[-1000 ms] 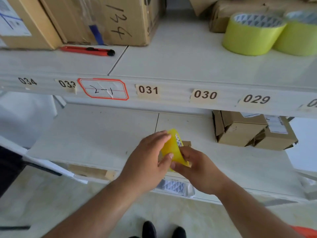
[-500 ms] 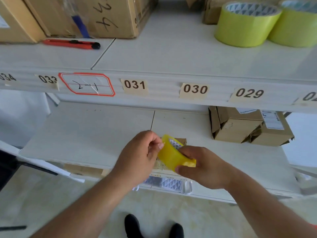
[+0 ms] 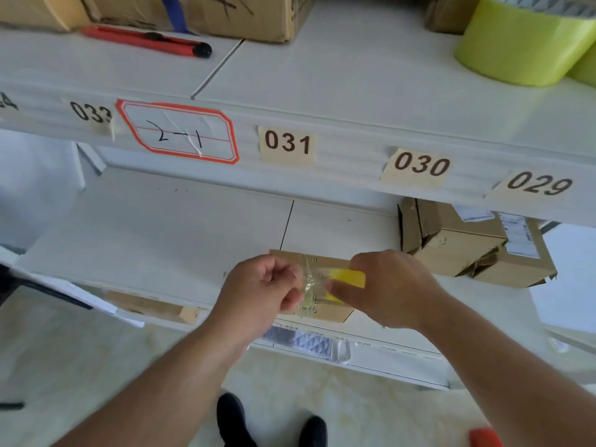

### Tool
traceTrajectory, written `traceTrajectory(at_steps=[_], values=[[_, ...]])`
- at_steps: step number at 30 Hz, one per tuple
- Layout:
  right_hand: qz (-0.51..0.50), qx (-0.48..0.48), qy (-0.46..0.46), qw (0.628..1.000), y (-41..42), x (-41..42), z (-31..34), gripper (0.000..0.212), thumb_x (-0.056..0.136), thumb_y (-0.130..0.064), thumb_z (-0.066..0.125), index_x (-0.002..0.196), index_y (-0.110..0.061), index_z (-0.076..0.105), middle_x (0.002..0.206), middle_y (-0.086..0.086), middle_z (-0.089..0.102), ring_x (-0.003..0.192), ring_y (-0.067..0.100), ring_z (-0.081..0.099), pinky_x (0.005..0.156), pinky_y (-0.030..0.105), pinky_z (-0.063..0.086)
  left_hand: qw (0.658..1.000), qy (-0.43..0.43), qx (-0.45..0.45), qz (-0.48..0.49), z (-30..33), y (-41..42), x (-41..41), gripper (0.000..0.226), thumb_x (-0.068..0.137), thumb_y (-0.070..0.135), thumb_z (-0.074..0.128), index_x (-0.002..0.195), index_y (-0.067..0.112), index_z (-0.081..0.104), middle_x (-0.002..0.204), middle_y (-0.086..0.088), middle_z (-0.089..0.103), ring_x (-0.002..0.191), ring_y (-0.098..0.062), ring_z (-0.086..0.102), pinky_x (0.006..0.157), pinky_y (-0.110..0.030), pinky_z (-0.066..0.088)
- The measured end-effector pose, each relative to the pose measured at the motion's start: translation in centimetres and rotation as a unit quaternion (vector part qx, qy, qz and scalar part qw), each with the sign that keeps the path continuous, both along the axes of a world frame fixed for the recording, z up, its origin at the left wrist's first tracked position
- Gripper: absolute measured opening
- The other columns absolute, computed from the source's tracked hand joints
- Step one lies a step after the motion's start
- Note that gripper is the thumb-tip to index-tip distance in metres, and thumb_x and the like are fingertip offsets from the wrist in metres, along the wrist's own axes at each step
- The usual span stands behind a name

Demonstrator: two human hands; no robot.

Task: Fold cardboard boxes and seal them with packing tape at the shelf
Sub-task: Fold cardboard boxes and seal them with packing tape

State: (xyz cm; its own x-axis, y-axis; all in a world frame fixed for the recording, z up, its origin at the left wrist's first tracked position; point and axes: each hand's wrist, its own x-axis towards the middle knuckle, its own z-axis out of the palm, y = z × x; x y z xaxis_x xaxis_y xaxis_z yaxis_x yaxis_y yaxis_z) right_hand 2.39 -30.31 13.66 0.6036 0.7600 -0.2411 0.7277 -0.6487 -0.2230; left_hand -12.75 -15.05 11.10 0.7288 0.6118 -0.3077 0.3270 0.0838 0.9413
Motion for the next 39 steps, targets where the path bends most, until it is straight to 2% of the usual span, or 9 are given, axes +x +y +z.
traceTrajectory(at_steps=[3,5,8,11,14,19,23,29,39], values=[[0.017,0.0,0.0,1.0,1.7,0.8,0.3,0.062,0.086,-0.085,0.044,0.077,-0.024,0.056,0.075,-0.004,0.062,0.077,0.019,0.061,0.063,0.032,0.045,0.997,-0.001,0.07,0.01,-0.9,1.3,0.7,0.017,0.102,0.014,0.063,0.088,0.011,0.071,0.073,-0.012,0.072,0.067,-0.031,0.07,0.07,-0.041,0.061],[0.002,0.007,0.044,0.999,2.0,2.1,0.3,0.073,0.075,-0.093,0.044,0.075,-0.022,0.061,0.074,-0.004,0.063,0.074,0.015,0.062,0.067,0.033,0.052,0.996,-0.013,0.077,0.037,-1.6,3.3,1.0,0.018,0.102,0.013,0.063,0.086,0.009,0.071,0.067,-0.008,0.07,0.059,-0.026,0.066,0.062,-0.036,0.06],[0.015,-0.065,0.019,0.998,1.3,5.3,-0.4,0.087,0.063,-0.101,0.04,0.072,-0.018,0.064,0.074,-0.003,0.061,0.071,0.014,0.06,0.067,0.034,0.051,0.993,0.007,0.049,0.11,-4.0,7.5,0.1,0.017,0.099,0.009,0.064,0.085,0.007,0.072,0.063,-0.003,0.067,0.057,-0.018,0.062,0.055,-0.027,0.057],[0.017,-0.111,-0.009,0.994,0.4,8.1,-2.4,0.076,0.077,-0.09,0.051,0.068,-0.016,0.063,0.071,0.0,0.059,0.067,0.014,0.058,0.06,0.032,0.041,0.997,0.034,-0.024,0.071,-7.6,9.4,0.0,0.016,0.1,0.009,0.064,0.088,0.008,0.074,0.07,-0.004,0.071,0.065,-0.017,0.063,0.064,-0.03,0.061],[0.0,-0.119,-0.029,0.992,0.9,9.0,-4.5,0.078,0.077,-0.093,0.045,0.069,-0.018,0.064,0.073,-0.002,0.061,0.068,0.014,0.06,0.06,0.03,0.041,0.996,0.044,-0.057,0.055,-10.7,9.9,1.1,0.02,0.106,0.014,0.056,0.095,0.011,0.074,0.075,-0.002,0.074,0.07,-0.015,0.065,0.067,-0.031,0.059],[-0.016,-0.132,-0.024,0.991,2.4,9.9,-6.5,0.08,0.081,-0.089,0.044,0.077,-0.012,0.067,0.073,0.003,0.065,0.068,0.017,0.062,0.063,0.031,0.045,0.992,0.088,0.043,0.075,-13.2,11.0,2.5,0.025,0.106,0.019,0.051,0.091,0.018,0.071,0.079,0.0,0.073,0.066,-0.017,0.063,0.067,-0.035,0.059],[-0.016,-0.153,-0.044,0.987,2.2,10.9,-7.2,0.08,0.077,-0.095,0.036,0.078,-0.021,0.067,0.078,-0.006,0.063,0.073,0.013,0.061,0.064,0.029,0.044,0.987,0.098,0.096,0.084,-14.6,11.3,2.6,0.024,0.105,0.024,0.051,0.09,0.026,0.07,0.081,0.004,0.074,0.064,-0.016,0.064,0.075,-0.041,0.059],[-0.009,-0.211,-0.069,0.975,2.0,10.7,-8.0,0.076,0.082,-0.094,0.031,0.092,-0.028,0.066,0.087,-0.011,0.06,0.083,0.015,0.059,0.068,0.03,0.042,0.984,0.09,0.114,0.101,-16.2,10.3,2.7,0.023,0.105,0.024,0.052,0.092,0.031,0.069,0.078,0.008,0.074,0.08,-0.015,0.071,0.079,-0.043,0.06],[-0.009,-0.226,-0.067,0.972,1.1,11.5,-9.6,0.09,0.07,-0.104,0.02,0.073,-0.024,0.061,0.076,-0.008,0.063,0.073,0.012,0.06,0.069,0.031,0.045,0.988,0.106,0.064,0.096,-16.8,10.5,2.9,0.026,0.104,0.023,0.056,0.084,0.032,0.069,0.074,0.006,0.074,0.079,-0.021,0.07,0.081,-0.052,0.06]])
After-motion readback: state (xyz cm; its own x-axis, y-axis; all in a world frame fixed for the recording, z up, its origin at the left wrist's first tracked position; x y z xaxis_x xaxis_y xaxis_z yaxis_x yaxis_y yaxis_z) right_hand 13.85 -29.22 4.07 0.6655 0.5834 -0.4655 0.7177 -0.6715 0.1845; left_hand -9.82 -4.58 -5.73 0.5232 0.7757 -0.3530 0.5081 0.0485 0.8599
